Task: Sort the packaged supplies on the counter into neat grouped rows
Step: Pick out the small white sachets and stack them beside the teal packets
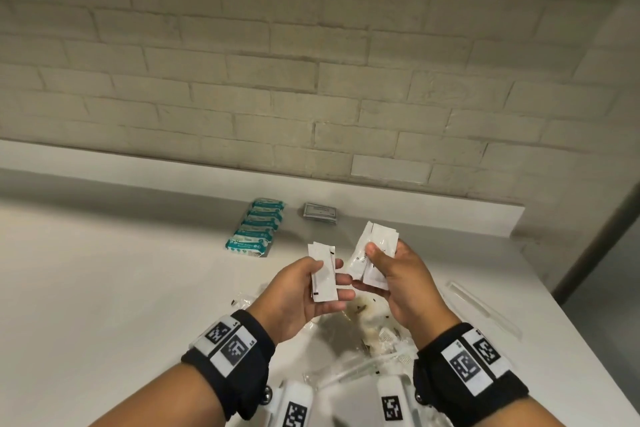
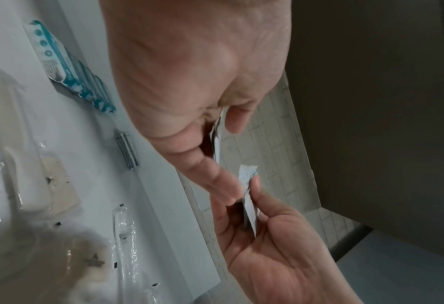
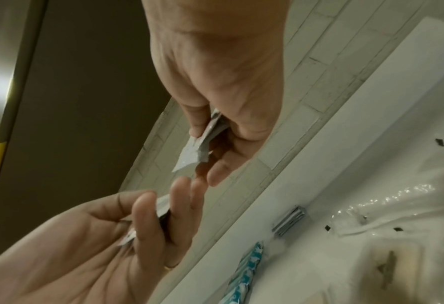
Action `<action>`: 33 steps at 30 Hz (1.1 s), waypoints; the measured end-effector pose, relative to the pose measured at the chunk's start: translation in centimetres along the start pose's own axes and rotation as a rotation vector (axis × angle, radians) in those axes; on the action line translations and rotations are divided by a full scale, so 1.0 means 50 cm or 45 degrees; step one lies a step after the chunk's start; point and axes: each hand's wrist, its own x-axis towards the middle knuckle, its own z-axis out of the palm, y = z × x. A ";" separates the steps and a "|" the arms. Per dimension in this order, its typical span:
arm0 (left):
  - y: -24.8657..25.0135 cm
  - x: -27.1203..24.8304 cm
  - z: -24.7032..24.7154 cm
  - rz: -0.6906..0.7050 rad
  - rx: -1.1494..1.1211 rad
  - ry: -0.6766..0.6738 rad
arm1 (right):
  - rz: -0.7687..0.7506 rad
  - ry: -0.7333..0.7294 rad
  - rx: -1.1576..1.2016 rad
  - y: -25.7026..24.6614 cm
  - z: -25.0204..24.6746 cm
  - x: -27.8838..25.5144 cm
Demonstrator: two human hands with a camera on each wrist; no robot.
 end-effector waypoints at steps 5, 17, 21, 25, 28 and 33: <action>-0.003 0.004 -0.012 0.096 0.072 0.034 | 0.018 0.075 0.091 -0.014 -0.015 0.007; -0.019 0.015 -0.021 0.201 0.172 0.105 | -0.042 -0.182 -0.118 0.008 0.026 -0.018; -0.009 0.016 -0.026 0.146 0.114 0.144 | -0.473 -0.055 -0.588 -0.001 0.008 0.001; -0.006 0.019 -0.024 0.195 0.121 0.109 | -0.622 -0.180 -1.006 0.022 -0.006 -0.005; -0.015 0.028 -0.027 0.249 0.212 0.200 | -0.535 -0.160 -0.892 0.031 -0.008 -0.012; -0.018 0.035 -0.040 0.309 0.248 0.299 | -0.238 -0.049 -0.747 0.002 -0.008 -0.015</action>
